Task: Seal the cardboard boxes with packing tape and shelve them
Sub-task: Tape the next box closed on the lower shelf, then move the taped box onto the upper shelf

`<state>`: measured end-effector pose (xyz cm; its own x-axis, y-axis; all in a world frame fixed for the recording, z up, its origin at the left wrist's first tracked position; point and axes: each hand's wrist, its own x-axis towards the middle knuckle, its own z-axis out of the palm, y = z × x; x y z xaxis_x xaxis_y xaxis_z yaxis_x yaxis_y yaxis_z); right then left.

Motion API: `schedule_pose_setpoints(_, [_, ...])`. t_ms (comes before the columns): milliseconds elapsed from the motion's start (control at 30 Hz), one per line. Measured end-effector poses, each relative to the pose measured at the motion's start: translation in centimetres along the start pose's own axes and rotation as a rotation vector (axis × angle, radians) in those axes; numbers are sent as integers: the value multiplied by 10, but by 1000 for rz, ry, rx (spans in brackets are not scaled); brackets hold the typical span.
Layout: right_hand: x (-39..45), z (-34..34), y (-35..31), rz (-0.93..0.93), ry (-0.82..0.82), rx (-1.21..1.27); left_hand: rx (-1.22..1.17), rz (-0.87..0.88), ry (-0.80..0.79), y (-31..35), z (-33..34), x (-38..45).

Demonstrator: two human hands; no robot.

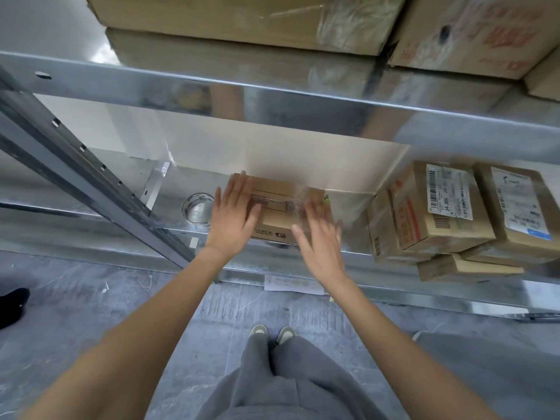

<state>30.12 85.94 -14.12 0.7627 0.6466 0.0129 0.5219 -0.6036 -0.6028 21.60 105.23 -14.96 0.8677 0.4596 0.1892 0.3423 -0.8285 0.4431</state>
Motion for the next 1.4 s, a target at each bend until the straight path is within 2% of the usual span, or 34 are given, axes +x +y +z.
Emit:
schedule_pose_setpoints(67, [3, -1, 2, 194, 75, 334, -293, -247, 122, 1, -2, -4])
schedule_pose_setpoints(133, [5, 2, -3, 388, 62, 607, -772, -625, 93, 4, -5, -3])
schedule_pose_setpoints(167, [6, 3, -6, 455, 58, 668, -968, -778, 70, 5, -5, -2])
schedule_pose_setpoints(233, [6, 7, -11, 518, 85, 728, -1103, -879, 32, 6, -3, -3])
schedule_pose_setpoints(500, [-7, 8, -3, 599, 194, 798, -1083, -809, 33, 19, -2, -21])
schedule_pose_setpoints(700, [-42, -17, 3, 556, 210, 792, -1057, -771, 82, 52, -8, -53])
schedule_pose_setpoints(967, [-108, -69, 7, 417, 337, 760, -892, -761, 272, 134, -32, -113])
schedule_pose_setpoints(1200, [-162, -127, 0, 319, 414, 795, -949, -665, 436, 206, -60, -142])
schedule_pose_setpoints(1400, [-180, -183, -9, 251, 582, 747, -952, -533, 467, 257, -91, -133])
